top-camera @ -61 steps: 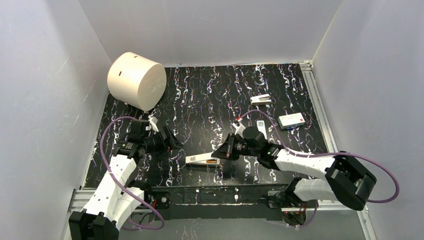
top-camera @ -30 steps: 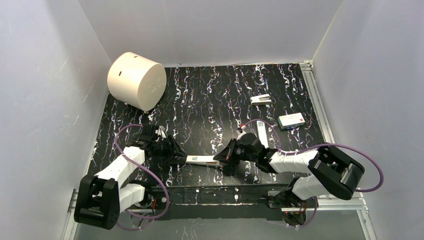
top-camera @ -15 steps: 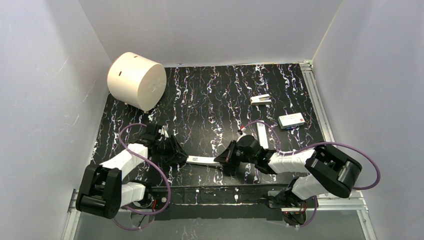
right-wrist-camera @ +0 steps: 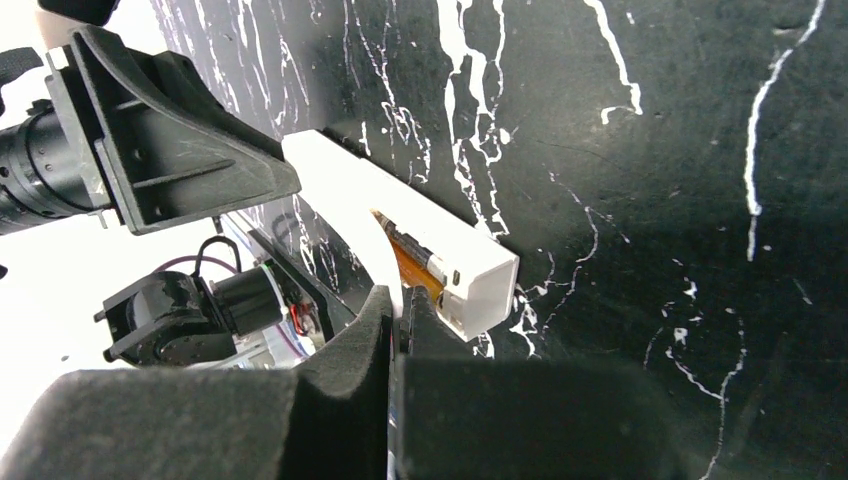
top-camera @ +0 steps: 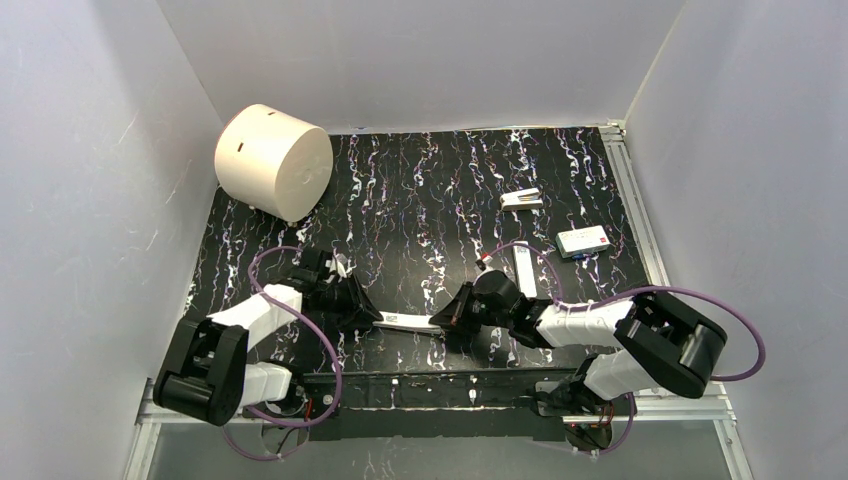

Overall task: Load the batteries into the remote control
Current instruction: Load the battery cover into the remote control.

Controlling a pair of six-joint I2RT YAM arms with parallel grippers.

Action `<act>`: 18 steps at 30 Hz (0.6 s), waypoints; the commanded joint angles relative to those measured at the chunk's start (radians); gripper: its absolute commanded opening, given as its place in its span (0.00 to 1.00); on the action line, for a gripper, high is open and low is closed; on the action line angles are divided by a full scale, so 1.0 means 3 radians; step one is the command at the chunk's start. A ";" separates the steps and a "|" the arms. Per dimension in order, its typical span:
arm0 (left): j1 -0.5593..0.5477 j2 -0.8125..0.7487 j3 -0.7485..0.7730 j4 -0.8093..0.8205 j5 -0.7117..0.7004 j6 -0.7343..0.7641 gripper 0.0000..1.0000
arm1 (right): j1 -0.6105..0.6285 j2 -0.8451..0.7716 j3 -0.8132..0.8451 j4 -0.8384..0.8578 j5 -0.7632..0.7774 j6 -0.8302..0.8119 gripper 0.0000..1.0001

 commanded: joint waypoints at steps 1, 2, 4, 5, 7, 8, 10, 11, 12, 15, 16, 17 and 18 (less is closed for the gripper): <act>-0.0093 0.0134 -0.0017 -0.0154 -0.0295 0.0079 0.31 | 0.0005 -0.0016 -0.0004 -0.0539 0.0227 -0.0110 0.01; -0.0107 0.0147 -0.0017 -0.0174 -0.0354 0.0083 0.29 | 0.0006 -0.0032 0.0001 -0.0564 0.0231 -0.0109 0.01; -0.0122 0.0164 -0.0013 -0.0225 -0.0458 0.0088 0.28 | 0.0004 -0.0071 0.0004 -0.0600 0.0236 -0.0114 0.01; -0.0124 0.0177 -0.0012 -0.0251 -0.0507 0.0096 0.27 | 0.0003 -0.0106 0.0005 -0.0625 0.0242 -0.0116 0.02; -0.0128 0.0212 -0.0010 -0.0308 -0.0557 0.0102 0.27 | 0.0003 -0.0155 0.0014 -0.0672 0.0245 -0.0125 0.09; -0.0126 0.0236 -0.0007 -0.0323 -0.0571 0.0110 0.27 | 0.0004 -0.0184 0.0017 -0.0692 0.0243 -0.0124 0.12; -0.0133 0.0282 -0.0002 -0.0351 -0.0593 0.0114 0.27 | 0.0002 -0.0241 0.0029 -0.0740 0.0243 -0.0127 0.21; -0.0133 0.0304 -0.0002 -0.0351 -0.0604 0.0116 0.27 | 0.0004 -0.0267 0.0040 -0.0767 0.0242 -0.0129 0.25; -0.0131 0.0322 0.0001 -0.0358 -0.0616 0.0114 0.27 | 0.0001 -0.0294 0.0044 -0.0797 0.0244 -0.0124 0.29; -0.0129 0.0370 0.0018 -0.0368 -0.0638 0.0110 0.26 | 0.0000 -0.0410 0.0050 -0.0853 0.0242 -0.0126 0.37; -0.0130 0.0378 0.0022 -0.0368 -0.0642 0.0109 0.26 | -0.0002 -0.0458 0.0046 -0.0881 0.0244 -0.0118 0.39; -0.0129 0.0388 0.0027 -0.0366 -0.0644 0.0109 0.26 | -0.0003 -0.0513 0.0041 -0.0906 0.0245 -0.0119 0.42; -0.0132 0.0403 0.0033 -0.0367 -0.0648 0.0111 0.26 | 0.0000 -0.0577 0.0037 -0.0931 0.0246 -0.0114 0.44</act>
